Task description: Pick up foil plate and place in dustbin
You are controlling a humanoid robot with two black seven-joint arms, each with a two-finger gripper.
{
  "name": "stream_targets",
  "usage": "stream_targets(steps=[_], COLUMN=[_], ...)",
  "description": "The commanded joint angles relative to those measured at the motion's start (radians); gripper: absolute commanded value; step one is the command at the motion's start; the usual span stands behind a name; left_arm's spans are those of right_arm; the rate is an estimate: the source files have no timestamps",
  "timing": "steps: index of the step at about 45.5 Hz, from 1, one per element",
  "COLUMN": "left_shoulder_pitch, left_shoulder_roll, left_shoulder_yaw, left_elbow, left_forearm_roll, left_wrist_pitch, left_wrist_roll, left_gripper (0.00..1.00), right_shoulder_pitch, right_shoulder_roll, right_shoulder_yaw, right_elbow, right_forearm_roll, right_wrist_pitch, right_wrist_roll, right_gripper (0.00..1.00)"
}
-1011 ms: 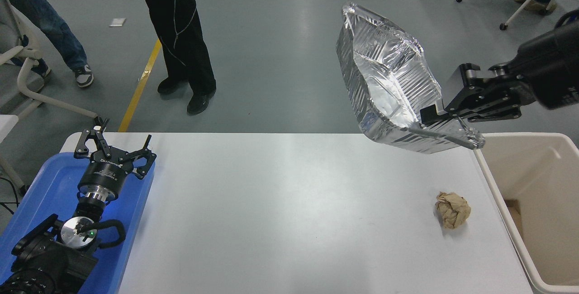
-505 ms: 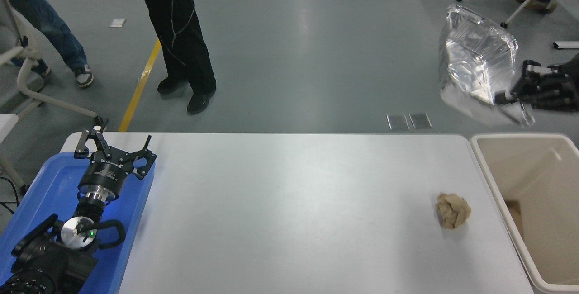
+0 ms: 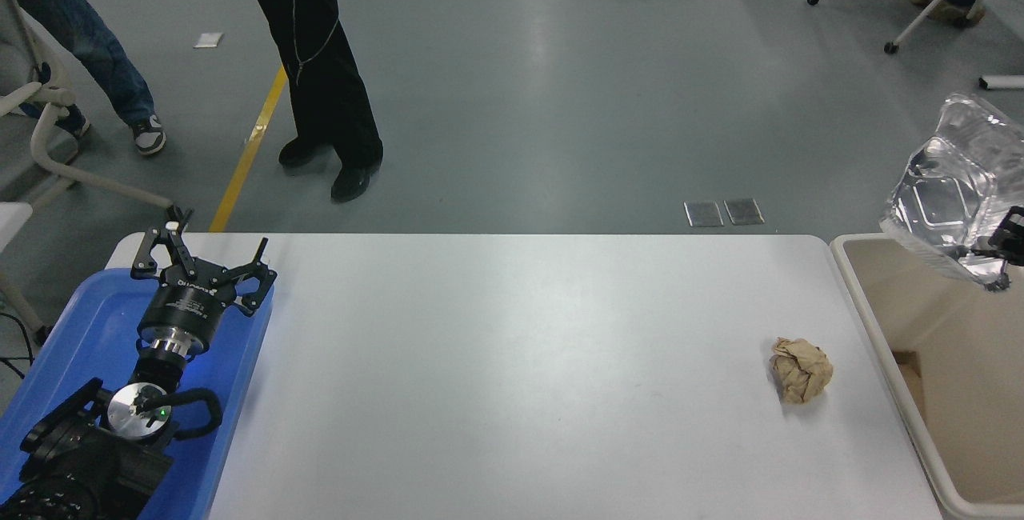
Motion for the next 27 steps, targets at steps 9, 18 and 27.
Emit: stream_targets(steps=[9, 18, 27], left_shoulder_pitch=[0.0, 0.0, 0.0], left_shoulder_roll=[0.0, 0.0, 0.0], left_shoulder_yaw=[-0.002, -0.002, -0.002], left_elbow=[0.0, 0.0, 0.0], left_forearm_roll=[-0.001, -0.001, -0.001], left_wrist_pitch=[0.0, 0.0, 0.0], left_wrist_roll=[0.0, 0.0, 0.0], left_gripper=[0.99, 0.99, 0.99], right_shoulder_pitch=[-0.409, -0.451, -0.456], right_shoulder_roll=[0.299, 0.358, 0.377], right_shoulder_yaw=[0.081, 0.084, 0.096], right_elbow=[-0.379, -0.401, -0.401], right_forearm_roll=[0.347, 0.364, 0.364], right_wrist_pitch=[-0.239, -0.319, -0.36], right_wrist_roll=[-0.008, -0.038, -0.063], right_gripper=[0.0, 0.0, 0.0])
